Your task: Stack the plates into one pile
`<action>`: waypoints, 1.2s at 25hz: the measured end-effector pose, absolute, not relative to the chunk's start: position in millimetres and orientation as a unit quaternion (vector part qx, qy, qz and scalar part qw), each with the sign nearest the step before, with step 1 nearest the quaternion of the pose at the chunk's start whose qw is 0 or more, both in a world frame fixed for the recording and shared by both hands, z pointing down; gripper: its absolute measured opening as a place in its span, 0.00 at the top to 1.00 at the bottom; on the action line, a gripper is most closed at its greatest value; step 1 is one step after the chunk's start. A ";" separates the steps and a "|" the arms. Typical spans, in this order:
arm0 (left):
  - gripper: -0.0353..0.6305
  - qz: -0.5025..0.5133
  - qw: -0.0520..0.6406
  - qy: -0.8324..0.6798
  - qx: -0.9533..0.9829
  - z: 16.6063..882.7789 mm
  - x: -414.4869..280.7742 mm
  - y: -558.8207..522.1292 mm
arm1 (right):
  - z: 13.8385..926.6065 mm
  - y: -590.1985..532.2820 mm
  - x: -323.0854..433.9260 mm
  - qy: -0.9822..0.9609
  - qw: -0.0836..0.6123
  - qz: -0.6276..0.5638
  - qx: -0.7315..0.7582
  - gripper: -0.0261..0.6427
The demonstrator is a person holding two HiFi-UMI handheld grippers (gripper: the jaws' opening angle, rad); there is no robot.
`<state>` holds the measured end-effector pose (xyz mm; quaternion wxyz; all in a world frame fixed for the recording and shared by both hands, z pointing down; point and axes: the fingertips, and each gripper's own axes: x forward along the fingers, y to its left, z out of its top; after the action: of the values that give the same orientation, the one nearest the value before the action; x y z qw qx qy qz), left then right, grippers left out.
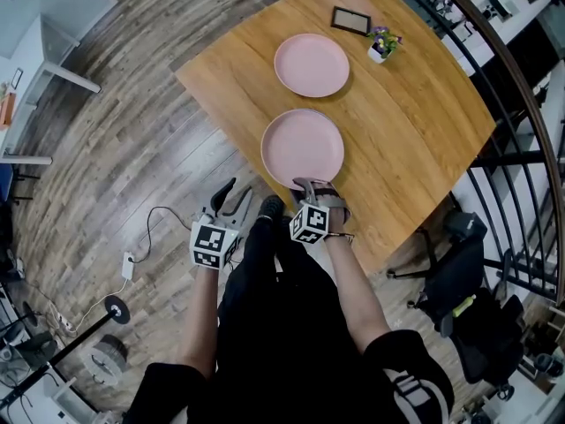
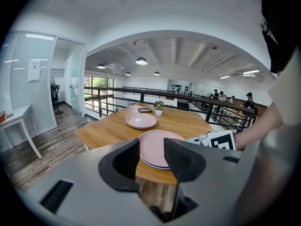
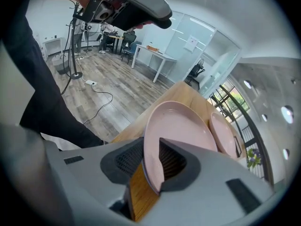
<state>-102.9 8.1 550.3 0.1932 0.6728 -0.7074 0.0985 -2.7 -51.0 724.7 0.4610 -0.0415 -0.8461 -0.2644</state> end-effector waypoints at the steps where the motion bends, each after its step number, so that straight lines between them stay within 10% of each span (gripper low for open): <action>1: 0.69 0.100 0.194 -0.705 0.674 550.1 -101.5 6.5 | 725.3 -52.1 -1.8 -0.846 0.462 -0.264 -0.041 0.78; 7: 0.69 0.103 0.195 -0.695 0.684 553.5 -93.2 -2.2 | 722.6 -50.3 1.6 -0.854 0.450 -0.257 -0.037 0.66; 30: 0.69 0.103 0.185 -0.686 0.696 545.0 -99.5 -38.0 | 677.1 -51.3 -38.8 -0.899 0.368 -0.237 -0.031 0.69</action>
<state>-99.5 -38.0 545.0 0.1848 0.6958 -0.6863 0.1033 -38.8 -51.3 677.1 0.3676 -0.0305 -0.8988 -0.2366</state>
